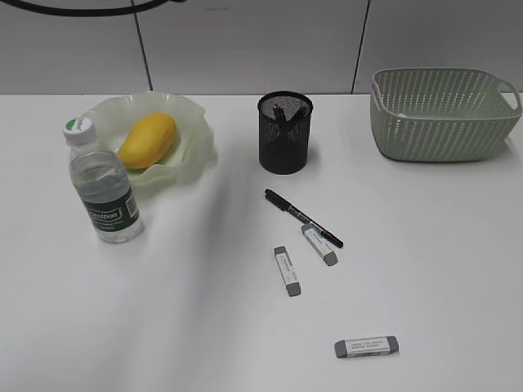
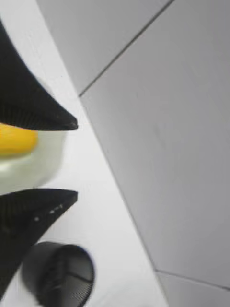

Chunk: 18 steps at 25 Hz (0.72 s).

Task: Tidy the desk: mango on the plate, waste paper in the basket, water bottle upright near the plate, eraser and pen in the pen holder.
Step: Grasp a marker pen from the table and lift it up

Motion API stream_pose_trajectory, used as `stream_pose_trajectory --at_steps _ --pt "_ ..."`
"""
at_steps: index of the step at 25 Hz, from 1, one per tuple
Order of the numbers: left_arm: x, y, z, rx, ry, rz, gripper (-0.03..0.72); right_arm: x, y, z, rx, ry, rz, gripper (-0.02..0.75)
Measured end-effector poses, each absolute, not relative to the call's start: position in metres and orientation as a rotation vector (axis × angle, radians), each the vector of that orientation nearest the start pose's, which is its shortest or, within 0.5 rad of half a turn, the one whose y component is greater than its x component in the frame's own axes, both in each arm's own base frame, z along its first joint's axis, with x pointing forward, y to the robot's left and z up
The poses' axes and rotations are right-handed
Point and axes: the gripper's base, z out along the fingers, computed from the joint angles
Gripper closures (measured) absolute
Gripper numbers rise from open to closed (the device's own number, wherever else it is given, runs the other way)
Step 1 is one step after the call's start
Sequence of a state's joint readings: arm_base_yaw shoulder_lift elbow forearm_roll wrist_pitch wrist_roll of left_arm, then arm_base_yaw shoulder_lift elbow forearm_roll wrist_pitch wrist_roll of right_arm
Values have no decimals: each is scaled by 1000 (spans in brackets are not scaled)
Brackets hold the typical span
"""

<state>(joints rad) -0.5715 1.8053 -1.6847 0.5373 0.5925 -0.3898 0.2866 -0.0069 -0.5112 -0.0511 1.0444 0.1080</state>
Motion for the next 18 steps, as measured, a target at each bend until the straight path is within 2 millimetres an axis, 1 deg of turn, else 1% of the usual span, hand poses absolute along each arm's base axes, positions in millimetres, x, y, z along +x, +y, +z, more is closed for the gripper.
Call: stream_pose_trajectory --at_steps 3,5,8,9,12,14,15,17,18 --pt "345 -199 372 593 2180 -44 394 -5 -6 282 -177 2006 191 301" --pt "324 -189 385 627 2208 -70 396 -5 -6 282 -177 2006 191 301" --pt "282 -164 398 635 2210 -93 398 -5 -6 282 -178 2006 191 301" --pt "261 -151 399 634 2210 -98 398 -5 -6 282 -178 2006 191 301" --pt "208 -119 388 613 2240 -129 398 -5 -6 282 -178 2006 191 301" --pt "168 -94 375 571 2268 -154 398 -5 -6 282 -178 2006 191 301" --pt "152 -84 369 555 2277 -157 398 -5 -6 282 -178 2006 191 301" --pt "112 -58 358 527 2242 -179 398 -5 -6 282 -178 2006 191 301" --pt "97 -49 352 515 2222 -188 398 -5 -6 282 -178 2006 191 301"
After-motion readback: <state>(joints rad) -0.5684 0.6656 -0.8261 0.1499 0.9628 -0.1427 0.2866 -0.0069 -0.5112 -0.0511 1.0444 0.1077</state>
